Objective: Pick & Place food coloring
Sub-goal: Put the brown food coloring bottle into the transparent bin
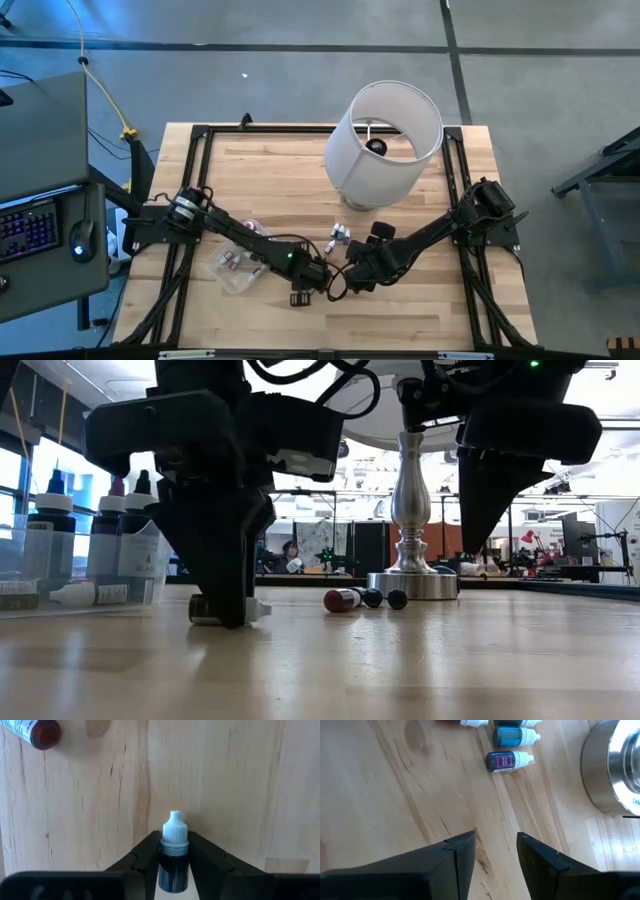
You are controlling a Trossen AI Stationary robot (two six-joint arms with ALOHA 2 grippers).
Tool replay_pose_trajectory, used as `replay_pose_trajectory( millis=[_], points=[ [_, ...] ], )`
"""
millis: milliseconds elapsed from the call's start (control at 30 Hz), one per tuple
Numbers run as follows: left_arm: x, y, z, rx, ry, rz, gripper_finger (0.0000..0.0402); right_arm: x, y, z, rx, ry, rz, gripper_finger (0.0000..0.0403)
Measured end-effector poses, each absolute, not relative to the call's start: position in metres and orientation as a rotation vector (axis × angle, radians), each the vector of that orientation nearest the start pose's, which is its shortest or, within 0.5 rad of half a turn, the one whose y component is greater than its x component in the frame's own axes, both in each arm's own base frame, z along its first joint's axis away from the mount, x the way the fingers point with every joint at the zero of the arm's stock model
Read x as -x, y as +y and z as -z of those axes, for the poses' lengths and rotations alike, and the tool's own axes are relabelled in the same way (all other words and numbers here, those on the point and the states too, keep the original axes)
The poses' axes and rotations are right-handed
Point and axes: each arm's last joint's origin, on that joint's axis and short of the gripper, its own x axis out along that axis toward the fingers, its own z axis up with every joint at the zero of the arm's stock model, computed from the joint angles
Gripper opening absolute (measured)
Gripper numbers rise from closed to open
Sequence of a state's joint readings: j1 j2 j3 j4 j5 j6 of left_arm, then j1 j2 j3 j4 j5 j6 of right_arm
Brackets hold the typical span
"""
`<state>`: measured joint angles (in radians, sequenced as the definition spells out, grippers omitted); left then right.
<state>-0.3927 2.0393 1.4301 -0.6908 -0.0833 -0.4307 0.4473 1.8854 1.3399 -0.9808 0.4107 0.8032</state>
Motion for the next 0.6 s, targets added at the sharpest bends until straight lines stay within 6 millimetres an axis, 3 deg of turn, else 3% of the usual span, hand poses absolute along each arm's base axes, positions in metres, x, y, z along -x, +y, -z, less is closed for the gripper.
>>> replay_pose_trajectory(
  millis=[200, 333, 600],
  points=[
    [-0.370, -0.152, -0.159, 0.074, 1.331, 0.021, 0.0056, -0.317, 0.139, -0.184, -0.039, 1.264, 0.506, 0.0138],
    [-0.362, -0.153, -0.178, 0.066, 1.488, -0.028, 0.0064, -0.318, 0.139, -0.184, -0.040, 1.261, 0.509, 0.0138],
    [-0.329, -0.160, -0.220, -0.093, 1.690, -0.340, 0.0078, -0.318, 0.140, -0.184, -0.048, 1.253, 0.508, 0.0138]
  ],
)
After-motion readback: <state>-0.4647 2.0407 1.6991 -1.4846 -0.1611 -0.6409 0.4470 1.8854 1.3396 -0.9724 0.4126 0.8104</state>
